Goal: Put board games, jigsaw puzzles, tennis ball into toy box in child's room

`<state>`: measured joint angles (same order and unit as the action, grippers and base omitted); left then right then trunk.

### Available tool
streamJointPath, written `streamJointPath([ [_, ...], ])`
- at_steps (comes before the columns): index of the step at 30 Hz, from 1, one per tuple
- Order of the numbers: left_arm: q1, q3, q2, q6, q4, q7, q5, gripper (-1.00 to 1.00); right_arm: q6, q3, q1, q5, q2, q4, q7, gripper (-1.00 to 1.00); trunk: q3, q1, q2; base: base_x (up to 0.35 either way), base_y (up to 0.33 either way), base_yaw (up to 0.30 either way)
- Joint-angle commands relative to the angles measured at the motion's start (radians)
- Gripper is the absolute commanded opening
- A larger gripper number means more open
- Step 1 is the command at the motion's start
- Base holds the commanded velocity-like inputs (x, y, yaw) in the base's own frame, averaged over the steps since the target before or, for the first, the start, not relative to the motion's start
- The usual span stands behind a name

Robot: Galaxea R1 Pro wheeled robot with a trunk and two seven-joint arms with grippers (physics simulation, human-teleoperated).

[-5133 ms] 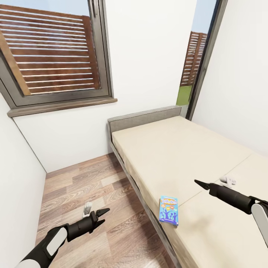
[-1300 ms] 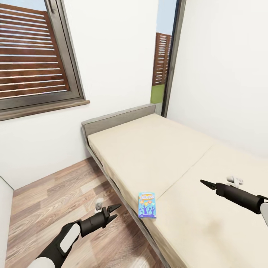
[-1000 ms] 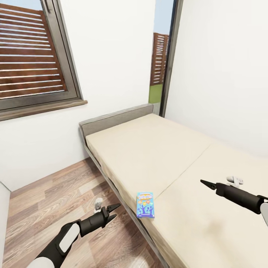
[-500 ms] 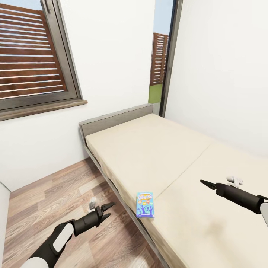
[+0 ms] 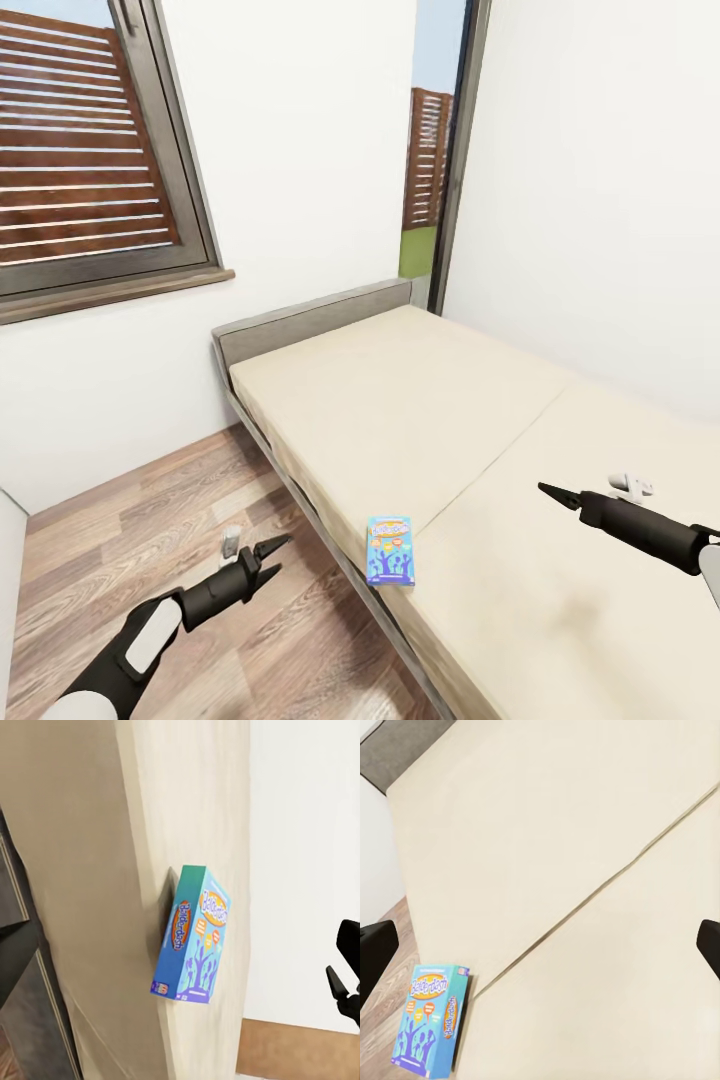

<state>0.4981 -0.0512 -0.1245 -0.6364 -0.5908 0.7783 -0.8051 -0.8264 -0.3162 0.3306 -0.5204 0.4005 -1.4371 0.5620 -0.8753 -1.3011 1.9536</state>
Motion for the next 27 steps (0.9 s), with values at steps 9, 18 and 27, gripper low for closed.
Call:
streamJointPath([
  [9, 0.0, -0.016, -0.008, -0.006, 0.0, 0.001, -0.003, 1.0, -0.007, -0.001, 0.001, -0.001, 0.0, 0.0, 0.003, 1.0, -0.001, 0.0, 0.0, 0.0, 0.0, 0.0],
  [18, 0.0, -0.02, -0.011, -0.006, 0.0, 0.001, -0.003, 1.0, -0.007, -0.001, 0.001, -0.001, 0.0, 0.0, 0.003, 1.0, -0.001, 0.0, 0.0, 0.0, 0.0, 0.0],
  [27, 0.0, -0.02, -0.012, -0.006, 0.001, 0.001, -0.003, 1.0, -0.007, -0.001, 0.001, -0.001, 0.0, 0.0, 0.003, 1.0, -0.001, 0.0, 0.0, 0.0, 0.0, -0.034],
])
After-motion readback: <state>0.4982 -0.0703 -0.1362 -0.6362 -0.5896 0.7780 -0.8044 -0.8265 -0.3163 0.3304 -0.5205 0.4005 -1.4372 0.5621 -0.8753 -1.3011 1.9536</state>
